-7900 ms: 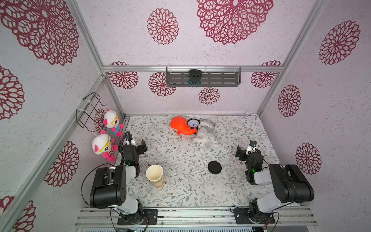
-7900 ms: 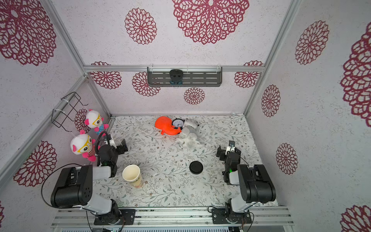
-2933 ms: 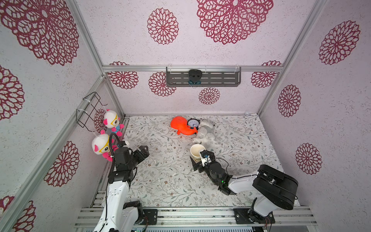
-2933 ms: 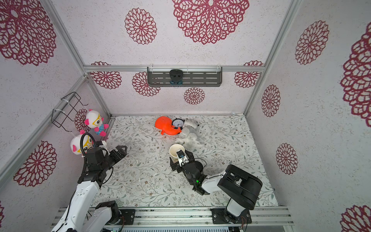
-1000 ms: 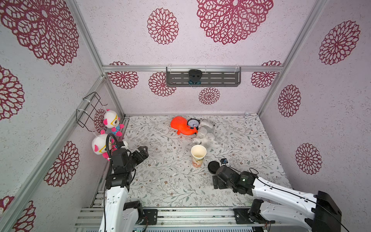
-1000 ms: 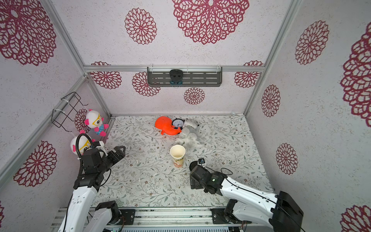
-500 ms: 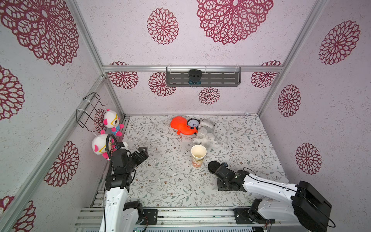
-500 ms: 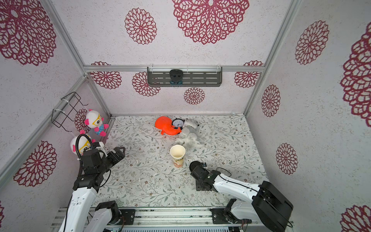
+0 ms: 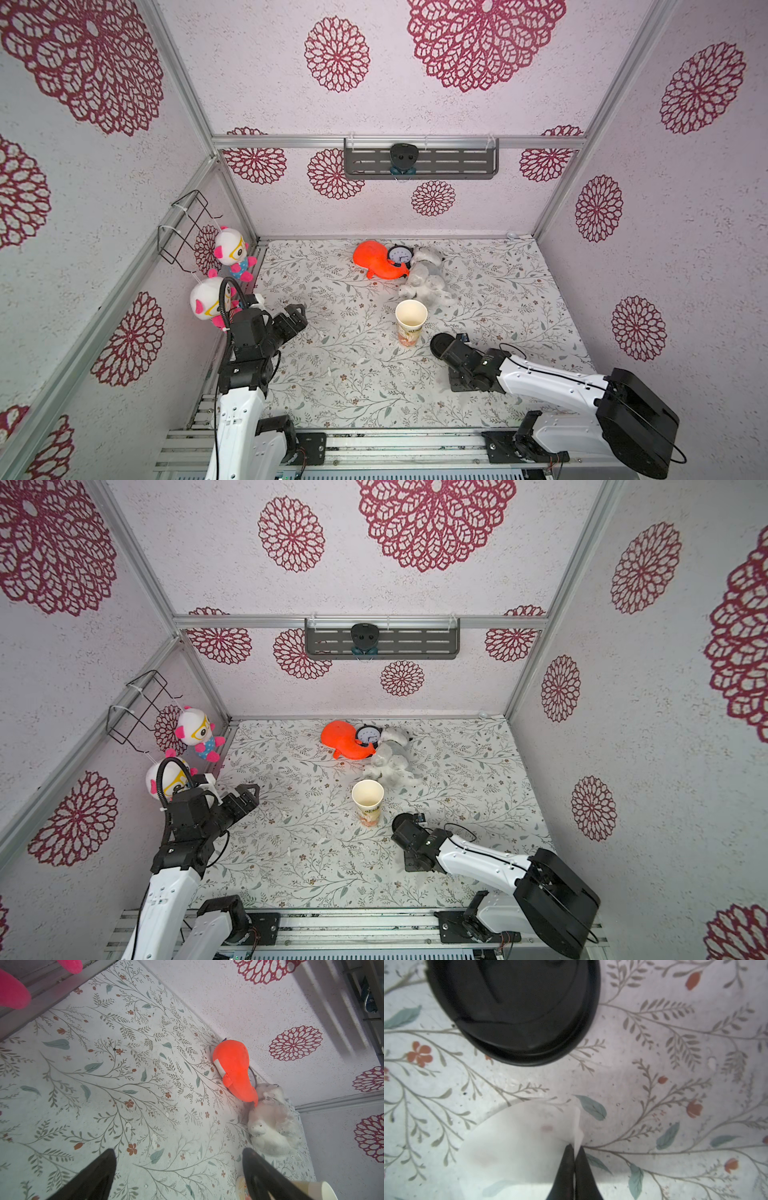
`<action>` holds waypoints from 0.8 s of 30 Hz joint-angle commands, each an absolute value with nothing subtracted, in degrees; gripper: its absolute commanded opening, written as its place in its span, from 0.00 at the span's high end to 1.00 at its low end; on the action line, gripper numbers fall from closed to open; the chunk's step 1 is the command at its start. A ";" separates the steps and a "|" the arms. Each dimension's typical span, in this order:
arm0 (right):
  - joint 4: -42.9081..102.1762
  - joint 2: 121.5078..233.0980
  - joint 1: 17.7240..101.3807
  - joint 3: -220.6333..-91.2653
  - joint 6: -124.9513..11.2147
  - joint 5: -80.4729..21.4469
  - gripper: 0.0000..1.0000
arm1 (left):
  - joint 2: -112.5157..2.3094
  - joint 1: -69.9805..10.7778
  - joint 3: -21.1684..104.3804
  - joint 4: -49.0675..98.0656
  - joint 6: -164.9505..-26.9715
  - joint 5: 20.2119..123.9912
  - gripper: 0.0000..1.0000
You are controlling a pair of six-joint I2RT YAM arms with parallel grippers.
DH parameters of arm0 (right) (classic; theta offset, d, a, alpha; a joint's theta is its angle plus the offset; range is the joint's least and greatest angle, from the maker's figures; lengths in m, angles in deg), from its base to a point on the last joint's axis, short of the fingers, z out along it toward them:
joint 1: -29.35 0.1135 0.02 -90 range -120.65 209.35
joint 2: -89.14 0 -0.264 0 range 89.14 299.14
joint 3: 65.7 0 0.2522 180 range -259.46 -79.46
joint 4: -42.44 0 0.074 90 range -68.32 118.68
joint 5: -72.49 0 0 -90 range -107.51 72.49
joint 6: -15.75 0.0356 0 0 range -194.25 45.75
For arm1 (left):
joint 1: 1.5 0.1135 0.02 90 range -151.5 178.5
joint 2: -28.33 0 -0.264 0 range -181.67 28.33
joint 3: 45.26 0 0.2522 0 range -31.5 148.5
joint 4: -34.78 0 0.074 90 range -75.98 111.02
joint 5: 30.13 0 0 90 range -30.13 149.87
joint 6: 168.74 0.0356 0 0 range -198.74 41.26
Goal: Put the leak-proof paper on the milk tea cups
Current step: Pick up the leak-proof paper from the center of the board.
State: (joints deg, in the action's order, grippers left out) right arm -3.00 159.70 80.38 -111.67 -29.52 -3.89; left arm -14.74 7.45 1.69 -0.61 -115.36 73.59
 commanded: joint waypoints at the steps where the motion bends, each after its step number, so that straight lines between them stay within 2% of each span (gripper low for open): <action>1: -6.18 153.08 79.85 -112.94 -31.52 -1.46 0.97 | -14.07 7.62 2.57 2.71 -116.96 79.02 0.03; 6: -7.56 145.34 75.93 -115.81 -33.27 -1.26 1.00 | -12.45 7.64 -1.50 17.63 -126.03 91.12 0.03; 9: -8.22 142.35 73.65 -120.34 -36.21 -0.28 1.00 | -11.49 7.21 -3.49 27.05 -133.41 94.80 0.03; 16: -4.69 141.86 70.33 -134.30 -40.40 0.40 1.00 | -11.86 -3.28 -0.62 27.04 -133.80 90.77 0.03; 24: 12.58 146.92 70.18 -140.17 -41.97 -9.89 1.00 | -23.89 -18.80 7.71 26.02 -131.65 88.39 0.02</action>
